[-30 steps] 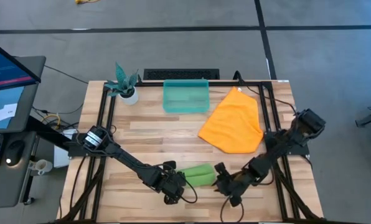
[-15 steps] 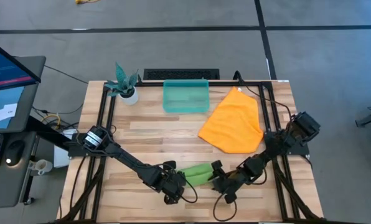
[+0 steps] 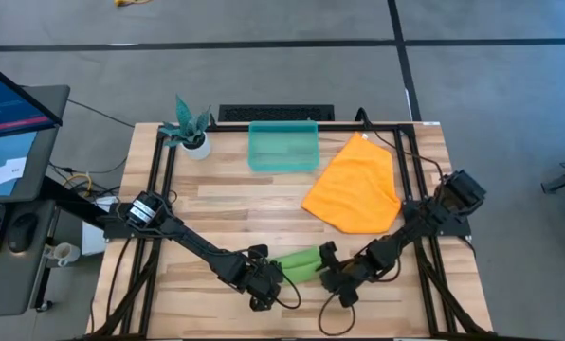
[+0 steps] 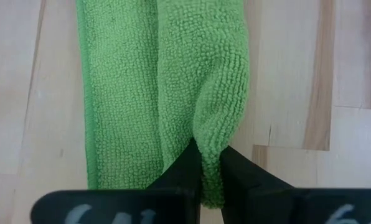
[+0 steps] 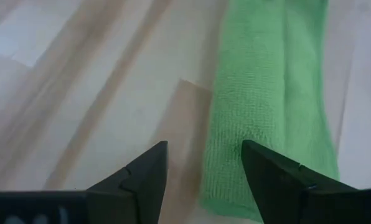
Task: Roll microfiber towels into tight, uniform cylinder then place into a basket
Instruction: Roll the green towel
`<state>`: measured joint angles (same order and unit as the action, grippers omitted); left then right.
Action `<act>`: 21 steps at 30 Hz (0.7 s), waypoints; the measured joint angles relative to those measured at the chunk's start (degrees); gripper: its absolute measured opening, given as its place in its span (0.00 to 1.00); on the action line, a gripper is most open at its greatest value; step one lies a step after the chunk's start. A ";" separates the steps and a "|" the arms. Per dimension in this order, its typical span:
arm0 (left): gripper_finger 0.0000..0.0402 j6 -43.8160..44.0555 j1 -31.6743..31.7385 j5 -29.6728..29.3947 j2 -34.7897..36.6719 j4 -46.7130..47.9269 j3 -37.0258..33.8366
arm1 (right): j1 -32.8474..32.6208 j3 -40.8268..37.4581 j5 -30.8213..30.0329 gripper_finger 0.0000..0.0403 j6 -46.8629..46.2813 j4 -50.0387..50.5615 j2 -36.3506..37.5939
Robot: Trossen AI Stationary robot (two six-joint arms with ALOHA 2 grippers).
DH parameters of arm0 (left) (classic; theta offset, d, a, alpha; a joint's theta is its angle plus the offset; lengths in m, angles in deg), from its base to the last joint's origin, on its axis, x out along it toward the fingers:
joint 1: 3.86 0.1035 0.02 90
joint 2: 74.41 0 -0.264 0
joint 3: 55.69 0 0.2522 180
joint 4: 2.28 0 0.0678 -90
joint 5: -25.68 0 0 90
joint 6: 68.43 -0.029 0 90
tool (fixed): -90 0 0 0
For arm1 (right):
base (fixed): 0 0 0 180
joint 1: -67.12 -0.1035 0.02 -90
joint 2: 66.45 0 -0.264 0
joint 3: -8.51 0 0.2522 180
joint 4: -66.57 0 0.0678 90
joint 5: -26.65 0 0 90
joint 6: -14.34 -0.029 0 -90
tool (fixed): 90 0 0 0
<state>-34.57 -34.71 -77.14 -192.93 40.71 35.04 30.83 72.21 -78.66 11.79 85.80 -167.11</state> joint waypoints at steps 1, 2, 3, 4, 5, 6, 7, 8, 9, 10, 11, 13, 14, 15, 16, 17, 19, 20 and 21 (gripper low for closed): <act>0.04 0.01 0.00 0.02 0.00 0.01 0.02 | 0.52 0.01 0.00 0.57 -0.29 -0.03 0.00; 0.04 0.03 0.00 0.04 0.00 -0.08 0.02 | 0.99 0.02 0.00 0.57 -0.66 0.31 0.00; 0.04 0.04 0.00 0.05 0.00 -0.18 0.02 | 1.38 0.02 0.00 0.57 -1.24 0.74 0.00; 0.04 0.07 0.00 0.09 -0.02 -0.21 0.02 | 1.72 0.02 0.02 0.57 -1.75 0.98 0.00; 0.04 0.07 0.00 0.13 -0.02 -0.22 0.02 | 2.06 0.02 0.07 0.57 -1.95 0.93 0.01; 0.04 0.07 0.00 0.11 0.00 -0.30 0.02 | 2.33 0.02 0.11 0.57 -1.96 0.94 0.00; 0.04 0.07 0.00 0.11 0.00 -0.44 0.02 | 2.52 0.02 0.17 0.57 -1.96 0.97 0.00; 0.04 0.07 0.00 0.09 0.00 -0.56 0.02 | 2.71 0.03 0.20 0.57 -1.96 0.87 -0.33; 0.04 0.07 0.00 0.01 0.00 -0.68 0.02 | 2.83 0.16 0.17 0.57 -1.98 0.38 -1.19; 0.04 0.07 0.00 -0.07 0.00 -0.81 0.01 | 3.07 0.19 0.17 0.57 -1.95 0.43 -2.08; 0.04 0.07 -0.01 -0.13 -0.02 -1.24 0.02 | 3.19 0.00 0.15 0.57 -1.93 0.86 -2.59; 0.04 0.07 -0.02 -0.28 -0.02 -1.46 0.02 | 3.67 0.33 0.50 0.57 -2.34 0.13 -4.46; 0.04 0.07 -0.02 -0.28 -0.02 -1.61 0.02 | 3.77 0.36 0.69 0.57 -2.66 0.32 -5.08; 0.04 0.07 -0.02 -0.37 -0.02 -1.76 0.00 | 3.93 0.43 0.88 0.57 -3.28 0.32 -5.41; 0.04 0.07 -0.02 -0.43 -0.02 -1.76 0.02 | 4.16 0.42 1.46 0.56 -3.99 0.27 -5.46; 0.04 0.07 -0.02 -0.48 -0.02 -1.76 0.02 | 4.38 0.42 1.93 0.56 -4.74 0.27 -5.49; 0.04 0.07 -0.04 -0.63 0.23 -1.77 0.02 | 4.48 0.44 2.21 0.53 -6.27 0.66 -5.40; 0.04 0.07 -0.04 -0.68 0.39 -1.77 0.02 | 4.49 0.44 2.32 0.51 -6.92 1.05 -5.13; 0.04 0.07 -0.04 -0.75 0.53 -1.81 0.02 | 4.57 0.44 2.51 0.48 -7.47 1.48 -4.98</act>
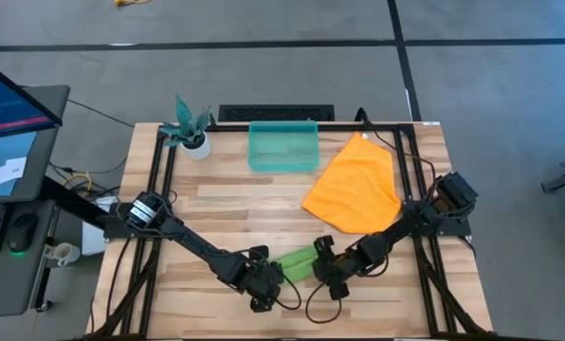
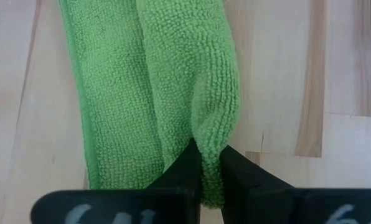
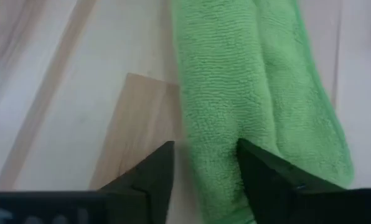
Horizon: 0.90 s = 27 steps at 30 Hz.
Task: Roll microfiber towels into tight, uniform cylinder then place into a basket
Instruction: Roll the green towel
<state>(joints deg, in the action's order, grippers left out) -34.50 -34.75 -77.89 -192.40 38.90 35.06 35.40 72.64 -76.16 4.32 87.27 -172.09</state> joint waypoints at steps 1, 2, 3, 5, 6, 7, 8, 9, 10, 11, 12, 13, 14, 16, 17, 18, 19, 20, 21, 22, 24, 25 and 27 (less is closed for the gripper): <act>0.04 0.00 -0.01 -0.21 0.26 -0.05 -0.05 | 0.08 0.00 0.15 0.43 -0.47 0.24 0.13; 0.04 0.00 -0.04 -0.33 0.50 -0.08 -0.09 | 0.10 0.00 0.35 0.39 -0.78 0.53 0.25; 0.04 0.00 -0.04 -0.39 0.68 -0.08 -0.14 | 0.23 0.00 0.50 0.33 -1.21 0.72 0.30; 0.04 0.00 -0.04 -0.64 1.14 0.04 -0.20 | 0.84 0.00 2.02 0.21 -2.21 0.89 0.41; 0.04 0.00 -0.04 -0.67 1.32 0.20 -0.22 | 1.21 0.00 3.27 0.15 -2.99 0.92 0.49; 0.04 0.01 -0.02 -0.64 1.38 0.21 -0.22 | 1.50 0.00 4.16 0.09 -3.50 0.95 0.55; 0.04 0.01 -0.02 -0.47 1.39 0.23 -0.22 | 1.68 0.00 5.12 0.05 -3.72 0.95 0.60; 0.04 0.01 -0.02 0.16 1.39 0.30 -0.22 | 1.90 0.02 6.76 0.04 -3.95 0.70 0.61; 0.04 0.11 0.04 0.98 1.44 0.33 -0.22 | 2.05 0.33 8.58 0.04 -4.38 0.75 0.61; 0.04 0.37 0.11 1.65 1.46 0.23 -0.20 | 2.18 0.69 10.76 0.06 -4.97 1.04 0.61; 0.04 0.76 0.19 2.12 1.46 0.07 -0.18 | 2.37 1.15 13.63 0.07 -5.49 1.49 0.59; 0.04 1.26 0.28 2.36 1.46 -0.19 -0.16 | 2.53 1.52 16.93 0.09 -5.98 1.78 0.63; 0.04 1.81 0.32 2.41 1.57 -0.41 -0.15 | 2.71 1.81 20.11 0.09 -6.40 2.09 0.72; 0.04 3.05 0.37 3.01 2.09 -0.76 -0.02 | 3.08 2.53 25.95 0.08 -7.31 2.33 0.64; 0.04 4.05 0.39 3.91 2.27 -1.25 0.07 | 3.25 2.76 29.26 0.07 -7.99 2.31 0.66; 0.04 5.16 0.37 4.84 2.51 -1.69 0.09 | 3.41 2.75 31.89 0.05 -8.58 2.25 0.90; 0.04 6.61 0.39 6.00 2.64 -1.96 0.15 | 3.59 2.73 34.69 0.04 -9.54 1.89 1.09; 0.04 8.51 0.46 7.65 2.73 -2.26 0.21 | 3.85 2.79 37.59 0.03 -10.41 1.33 1.12; 0.04 10.12 0.55 9.21 2.79 -2.88 0.20 | 4.03 2.82 39.68 0.03 -11.12 0.95 1.09; 0.04 11.82 0.80 11.11 2.79 -3.73 0.21 | 4.27 2.82 41.21 0.03 -11.91 0.92 1.09; 0.04 15.40 1.12 15.24 2.69 -5.06 0.22 | 4.80 2.82 44.78 0.03 -13.17 0.82 1.09; 0.04 16.86 1.34 17.70 2.37 -6.08 0.26 | 5.04 2.82 46.49 0.04 -13.53 0.82 1.09; 0.04 18.28 1.57 21.69 1.62 -7.82 0.24 | 5.36 2.82 47.72 0.06 -13.61 0.57 1.09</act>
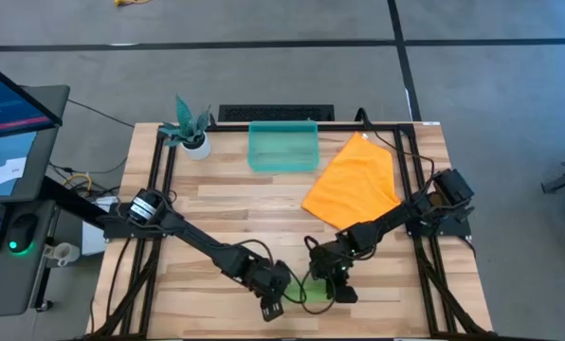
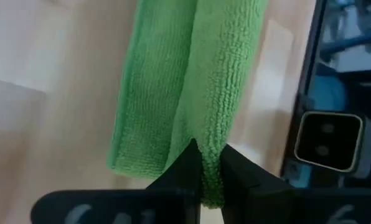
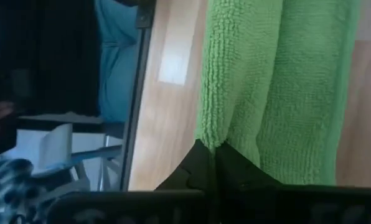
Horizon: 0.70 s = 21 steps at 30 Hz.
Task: Roll microfiber towels into tight, uniform cylinder then place into a basket
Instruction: Roll the green towel
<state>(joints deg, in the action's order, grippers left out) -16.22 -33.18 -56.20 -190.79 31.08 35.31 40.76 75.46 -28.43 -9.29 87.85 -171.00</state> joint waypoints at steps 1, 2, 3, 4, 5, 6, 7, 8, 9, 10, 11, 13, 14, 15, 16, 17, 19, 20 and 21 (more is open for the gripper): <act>0.04 0.26 0.02 0.70 -0.05 0.12 -0.06 | 0.24 0.02 -0.13 0.06 -0.04 -0.13 0.00; 0.04 0.79 0.08 1.03 -0.03 0.24 -0.07 | 0.55 0.02 -0.61 0.06 -0.44 0.05 0.00; 0.04 1.38 0.14 1.05 -0.10 0.45 -0.14 | 0.89 0.00 -1.71 0.06 -1.31 0.33 0.00; 0.04 2.04 0.22 1.03 -0.26 0.74 -0.23 | 1.30 -0.02 -2.79 0.05 -2.29 0.50 0.00; 0.04 2.38 0.33 1.04 -0.43 1.11 -0.35 | 1.75 -0.02 -3.68 0.04 -3.12 0.82 0.00; 0.04 2.41 0.46 1.09 -0.47 1.21 -0.39 | 2.19 -0.02 -4.40 0.03 -3.50 1.20 0.02; 0.04 2.39 0.48 1.14 -0.61 1.44 -0.39 | 2.54 -0.02 -5.25 0.03 -3.84 1.66 0.02; 0.04 2.39 0.48 1.30 -0.80 1.44 -0.33 | 2.90 -0.07 -6.05 0.03 -4.64 2.04 0.02; 0.04 2.41 0.48 1.28 -0.87 1.57 -0.34 | 3.27 -0.07 -6.63 0.03 -5.72 2.05 0.02; 0.04 2.53 0.49 1.29 -0.88 2.01 -0.35 | 3.71 -0.04 -6.79 0.04 -6.61 2.03 0.07; 0.04 2.57 0.53 1.29 -0.88 2.30 -0.36 | 4.01 -0.04 -6.93 0.05 -7.25 2.10 0.11; 0.04 2.59 0.55 1.27 -0.88 2.41 -0.38 | 4.70 -0.07 -7.72 0.05 -8.56 2.15 0.11; 0.04 2.61 0.55 1.27 -0.88 2.54 -0.39 | 4.99 -0.07 -8.10 0.05 -9.17 2.17 0.11; 0.04 2.61 0.53 1.29 -0.88 2.58 -0.39 | 5.29 -0.07 -8.44 0.05 -9.49 2.29 0.11; 0.04 2.61 0.55 1.29 -0.88 2.71 -0.39 | 5.58 -0.07 -8.93 0.05 -9.88 2.37 0.11; 0.04 2.59 0.55 1.29 -0.88 2.90 -0.39 | 5.84 -0.07 -9.75 0.04 -10.36 2.40 0.11; 0.04 2.61 0.55 1.29 -0.88 3.08 -0.39 | 6.33 -0.07 -10.71 0.03 -11.19 2.45 0.16; 0.04 2.77 0.55 1.29 -0.88 3.08 -0.39 | 6.62 -0.07 -11.17 0.03 -11.70 2.46 0.17; 0.04 2.91 0.54 1.27 -0.88 3.05 -0.39 | 6.99 -0.07 -11.30 0.04 -12.23 2.47 0.17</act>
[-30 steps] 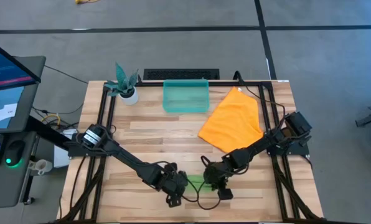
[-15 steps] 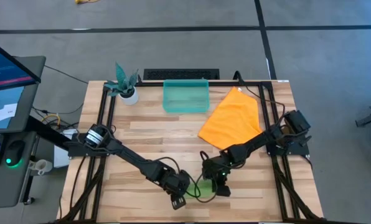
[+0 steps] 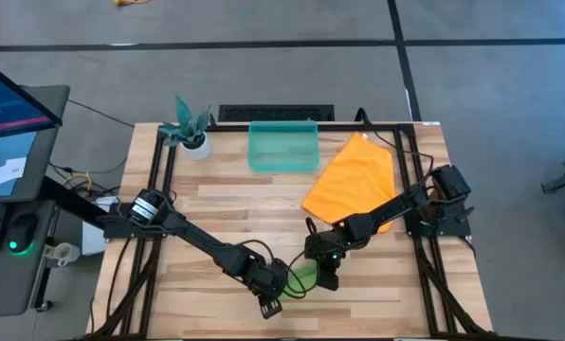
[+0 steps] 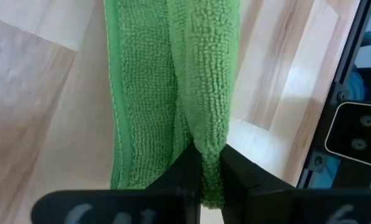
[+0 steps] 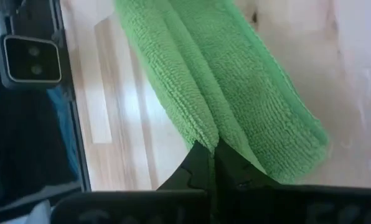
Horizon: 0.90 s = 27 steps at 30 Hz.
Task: Roll microfiber towels into tight, uniform cylinder then place into a basket
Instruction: Roll the green towel
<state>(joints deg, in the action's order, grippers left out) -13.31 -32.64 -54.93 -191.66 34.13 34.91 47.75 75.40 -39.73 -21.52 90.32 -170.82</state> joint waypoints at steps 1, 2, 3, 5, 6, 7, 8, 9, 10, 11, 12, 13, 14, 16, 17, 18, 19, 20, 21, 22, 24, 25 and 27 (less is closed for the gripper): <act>0.04 0.01 0.00 0.00 0.00 -0.01 0.00 | 0.31 0.00 -0.06 0.05 -0.33 0.00 0.00; 0.04 0.01 0.00 0.00 0.00 -0.03 0.00 | 0.59 0.00 -0.10 0.05 -0.70 0.01 0.00; 0.04 0.01 0.01 0.00 0.00 -0.04 0.00 | 0.83 0.00 -0.15 0.06 -1.19 0.02 0.00; 0.04 0.01 -0.01 0.00 0.00 -0.01 0.00 | 1.31 0.00 -0.18 0.05 -1.75 0.03 0.00; 0.04 0.03 -0.01 -0.04 0.00 -0.01 0.00 | 1.44 0.00 -0.16 0.05 -1.80 0.03 0.00; 0.04 0.01 0.00 -0.19 0.00 -0.01 0.00 | 1.54 0.00 -0.16 0.04 -1.88 0.05 0.00; 0.04 0.01 -0.01 -0.38 0.00 -0.01 0.00 | 1.67 0.00 -0.16 0.03 -2.20 0.03 0.00; 0.04 0.01 -0.01 -0.61 0.00 0.02 0.00 | 1.75 0.00 -0.21 0.03 -2.67 0.05 0.00; 0.04 -0.24 -0.04 -0.69 0.00 0.03 -0.02 | 1.75 0.00 -0.41 0.03 -3.07 0.05 0.01; 0.04 -0.73 -0.04 -0.71 0.00 0.03 -0.02 | 1.77 0.00 -0.49 0.03 -3.36 0.05 0.02; 0.04 -1.13 -0.04 -0.75 0.00 0.04 -0.02 | 1.77 0.00 -0.55 0.04 -3.76 0.05 0.02; 0.05 -1.31 -0.04 -0.80 0.00 0.05 -0.02 | 1.75 0.00 -0.57 0.05 -4.22 0.05 0.02; 0.06 -1.38 -0.04 -0.85 0.00 0.05 -0.02 | 1.77 0.00 -0.59 0.06 -4.30 0.05 0.02; 0.11 -1.88 -0.06 -0.85 0.00 0.19 -0.04 | 1.77 0.00 -0.66 0.06 -4.30 0.07 0.02; 0.13 -2.47 -0.08 -0.85 0.00 0.31 -0.04 | 1.77 0.00 -0.79 0.06 -4.30 0.10 0.02; 0.16 -3.12 -0.10 -0.85 0.00 0.45 -0.07 | 1.79 0.00 -0.84 0.05 -4.28 0.16 0.02; 0.19 -3.63 -0.10 -0.85 0.00 0.55 -0.07 | 1.79 0.00 -0.87 0.04 -4.28 0.24 0.02; 0.21 -3.86 -0.10 -0.83 0.00 0.58 -0.07 | 1.79 0.00 -0.92 0.04 -4.28 0.31 0.02; 0.24 -3.91 -0.10 -0.94 -0.02 0.60 -0.07 | 1.79 0.00 -0.97 0.04 -4.28 0.39 0.03; 0.26 -3.97 -0.10 -1.18 -0.02 0.61 -0.07 | 1.81 0.00 -0.99 0.04 -4.28 0.45 0.04; 0.29 -4.88 -0.10 -1.29 -0.01 0.64 -0.07 | 1.85 0.00 -0.99 0.04 -4.30 0.47 0.04; 0.30 -5.71 -0.10 -1.29 0.00 0.64 -0.07 | 1.85 0.00 -0.99 0.05 -4.43 0.48 0.04; 0.31 -7.45 -0.10 -1.33 0.00 0.71 -0.04 | 1.85 0.00 -0.99 0.05 -4.68 0.49 0.04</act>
<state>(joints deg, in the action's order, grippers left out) -20.76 -32.74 -56.26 -191.66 34.83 34.87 49.61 75.40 -40.72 -26.19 90.81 -170.78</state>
